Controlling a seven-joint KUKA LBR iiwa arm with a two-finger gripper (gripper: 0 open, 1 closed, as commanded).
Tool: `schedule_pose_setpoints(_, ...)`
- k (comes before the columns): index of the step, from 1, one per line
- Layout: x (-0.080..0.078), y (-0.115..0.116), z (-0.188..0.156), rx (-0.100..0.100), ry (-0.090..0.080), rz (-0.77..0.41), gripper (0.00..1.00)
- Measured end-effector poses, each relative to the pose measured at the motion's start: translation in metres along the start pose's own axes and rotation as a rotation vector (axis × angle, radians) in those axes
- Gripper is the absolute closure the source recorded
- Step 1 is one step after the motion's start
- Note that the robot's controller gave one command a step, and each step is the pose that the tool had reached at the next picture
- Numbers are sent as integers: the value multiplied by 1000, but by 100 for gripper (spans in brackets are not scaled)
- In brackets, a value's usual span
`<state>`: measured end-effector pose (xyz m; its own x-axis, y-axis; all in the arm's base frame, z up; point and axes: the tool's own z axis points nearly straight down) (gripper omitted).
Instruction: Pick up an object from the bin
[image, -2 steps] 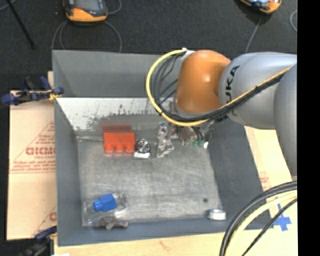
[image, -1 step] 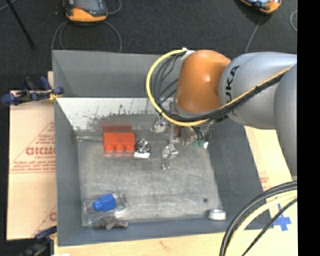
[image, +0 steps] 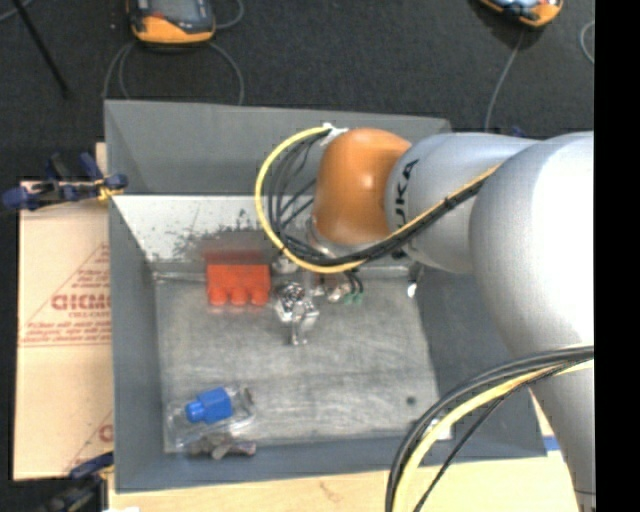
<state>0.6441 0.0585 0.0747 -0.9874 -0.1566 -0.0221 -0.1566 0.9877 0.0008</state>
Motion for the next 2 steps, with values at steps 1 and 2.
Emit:
schedule_pose_setpoints(1, 0, -1, -4, 1, 1, 0, 100)
schedule_pose_setpoints(2, 7, -5, -158, 3, 9, -97, 100)
